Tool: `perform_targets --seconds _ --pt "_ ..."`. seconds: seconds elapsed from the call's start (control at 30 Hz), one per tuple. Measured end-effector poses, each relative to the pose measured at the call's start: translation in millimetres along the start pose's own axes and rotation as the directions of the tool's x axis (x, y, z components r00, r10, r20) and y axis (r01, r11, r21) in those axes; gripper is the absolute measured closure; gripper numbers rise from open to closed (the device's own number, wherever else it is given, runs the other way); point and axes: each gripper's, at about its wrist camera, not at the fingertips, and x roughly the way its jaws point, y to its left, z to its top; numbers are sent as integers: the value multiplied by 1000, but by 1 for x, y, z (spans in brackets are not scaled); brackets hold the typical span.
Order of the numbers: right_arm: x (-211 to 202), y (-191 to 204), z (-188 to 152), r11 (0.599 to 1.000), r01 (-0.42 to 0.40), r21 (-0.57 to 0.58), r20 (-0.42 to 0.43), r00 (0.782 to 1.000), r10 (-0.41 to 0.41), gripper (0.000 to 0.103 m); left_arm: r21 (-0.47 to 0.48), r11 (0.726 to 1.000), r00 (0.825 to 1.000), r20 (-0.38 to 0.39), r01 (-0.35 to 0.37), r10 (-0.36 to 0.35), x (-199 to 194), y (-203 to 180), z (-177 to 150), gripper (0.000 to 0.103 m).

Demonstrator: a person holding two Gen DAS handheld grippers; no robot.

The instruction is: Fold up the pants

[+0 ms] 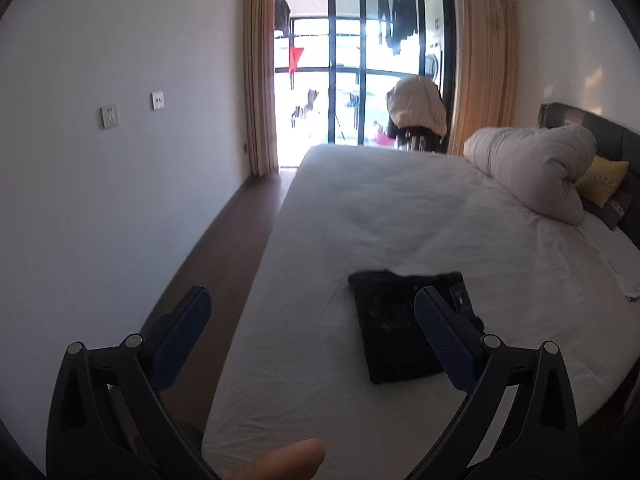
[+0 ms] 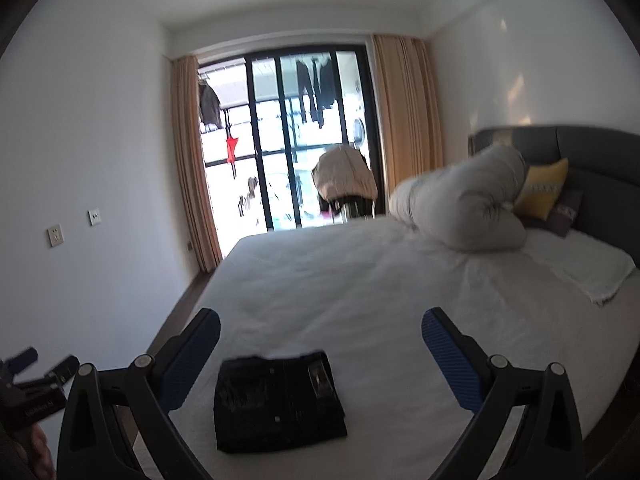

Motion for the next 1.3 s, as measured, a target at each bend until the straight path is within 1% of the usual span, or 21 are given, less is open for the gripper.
perform_targets --seconds 0.03,0.13,0.2,0.33,0.5,0.77,0.9,1.17,1.3 --pt "6 -1 -5 1000 8 5 -36 999 -8 0 0 1000 999 -44 8 -8 10 -3 -7 0" --pt "20 0 -20 1000 10 2 -109 994 -10 0 15 1000 994 -107 24 -23 27 -18 -22 0" --pt "26 5 -29 1000 7 -21 -147 989 -10 0 30 999 992 -125 29 -25 33 -24 -25 0" --pt "33 18 -42 998 -14 -59 -194 981 3 0 40 998 988 -154 39 -32 48 -30 -27 0" --pt "40 34 -51 995 -34 -89 -225 974 13 0 32 999 982 -187 38 -31 61 -24 -27 0" --pt "48 51 -60 993 -50 -105 -265 964 21 0 23 999 973 -228 40 -34 85 -29 -37 0" --pt "52 55 -63 992 -56 -115 -281 960 22 0 19 999 968 -247 44 -38 90 -27 -41 0" --pt "59 62 -70 990 -64 -124 -315 949 22 0 20 999 964 -261 46 -39 96 -26 -44 0" --pt "61 62 -72 990 -65 -125 -327 945 21 0 19 999 964 -264 46 -39 93 -25 -45 0"
